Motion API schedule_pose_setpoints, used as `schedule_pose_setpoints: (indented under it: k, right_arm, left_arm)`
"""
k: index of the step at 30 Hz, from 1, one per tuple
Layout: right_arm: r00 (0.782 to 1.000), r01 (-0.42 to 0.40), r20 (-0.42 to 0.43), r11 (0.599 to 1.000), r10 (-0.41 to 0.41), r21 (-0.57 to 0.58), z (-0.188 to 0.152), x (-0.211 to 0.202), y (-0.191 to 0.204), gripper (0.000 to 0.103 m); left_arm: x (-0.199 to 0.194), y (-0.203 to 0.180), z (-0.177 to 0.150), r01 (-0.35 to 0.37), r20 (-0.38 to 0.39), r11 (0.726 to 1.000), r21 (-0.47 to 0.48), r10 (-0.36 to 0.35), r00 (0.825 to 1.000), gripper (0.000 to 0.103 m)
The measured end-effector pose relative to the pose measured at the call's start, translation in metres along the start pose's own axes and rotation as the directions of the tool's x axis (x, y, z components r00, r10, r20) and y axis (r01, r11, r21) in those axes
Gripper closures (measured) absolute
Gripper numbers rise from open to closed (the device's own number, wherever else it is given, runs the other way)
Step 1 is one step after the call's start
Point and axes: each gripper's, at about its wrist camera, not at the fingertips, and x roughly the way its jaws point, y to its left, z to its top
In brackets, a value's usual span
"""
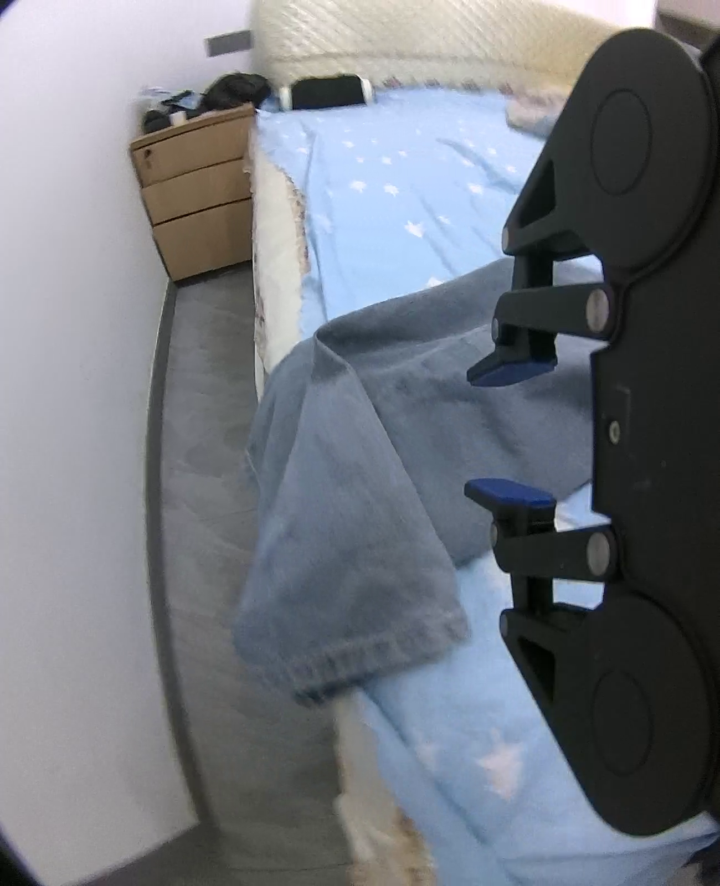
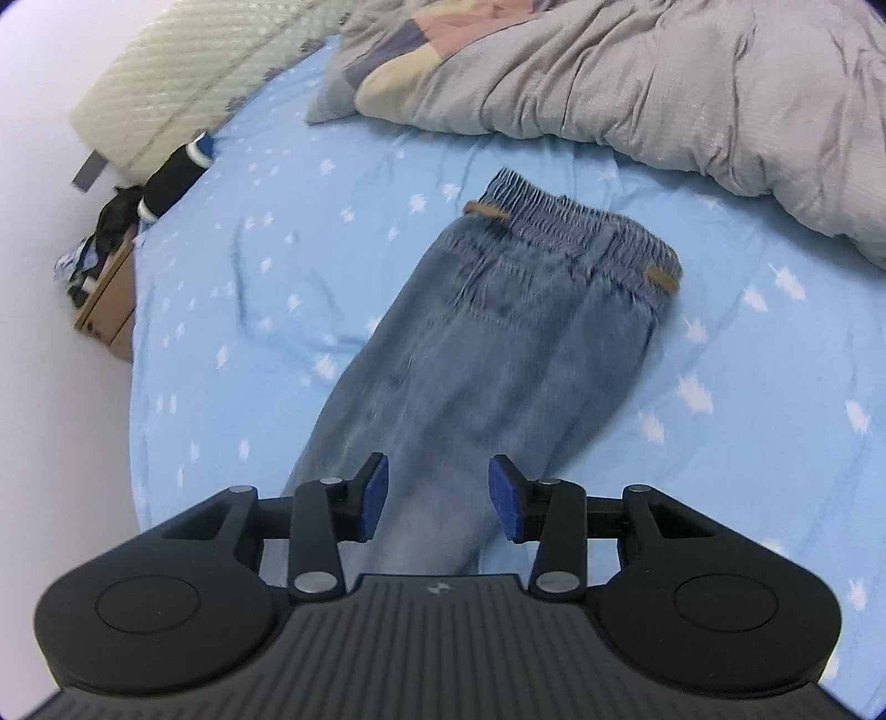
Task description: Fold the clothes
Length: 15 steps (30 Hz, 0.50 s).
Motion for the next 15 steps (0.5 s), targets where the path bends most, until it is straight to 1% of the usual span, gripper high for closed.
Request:
schedule_pose_setpoints:
  k: [3,7,11,15]
  right_arm:
    - [1.000,-0.012,0.007,0.998,0.013,-0.060,-0.032,-0.021,0.008,0.060]
    - [0.998,-0.066,-0.014,0.992,0.065,-0.108,-0.072,-0.040,0.010,0.060]
    - [0.990,-0.134,-0.054,0.980,0.127,-0.148,-0.106,-0.045,0.013,0.060]
    - [0.978,-0.200,-0.100,0.959,0.184,-0.198,-0.138,-0.046,0.023,0.060]
  left_arm:
    - [-0.018,0.012,-0.005,0.015,-0.010,1.000,0.005,-0.015,1.000,0.069]
    - [-0.044,0.022,-0.016,0.023,-0.017,0.999,0.034,-0.022,1.000,0.068]
    - [-0.073,0.036,-0.023,0.021,-0.004,0.997,0.074,-0.020,1.000,0.066]
    - [-0.100,0.050,-0.026,0.012,0.002,0.994,0.105,-0.012,1.000,0.062]
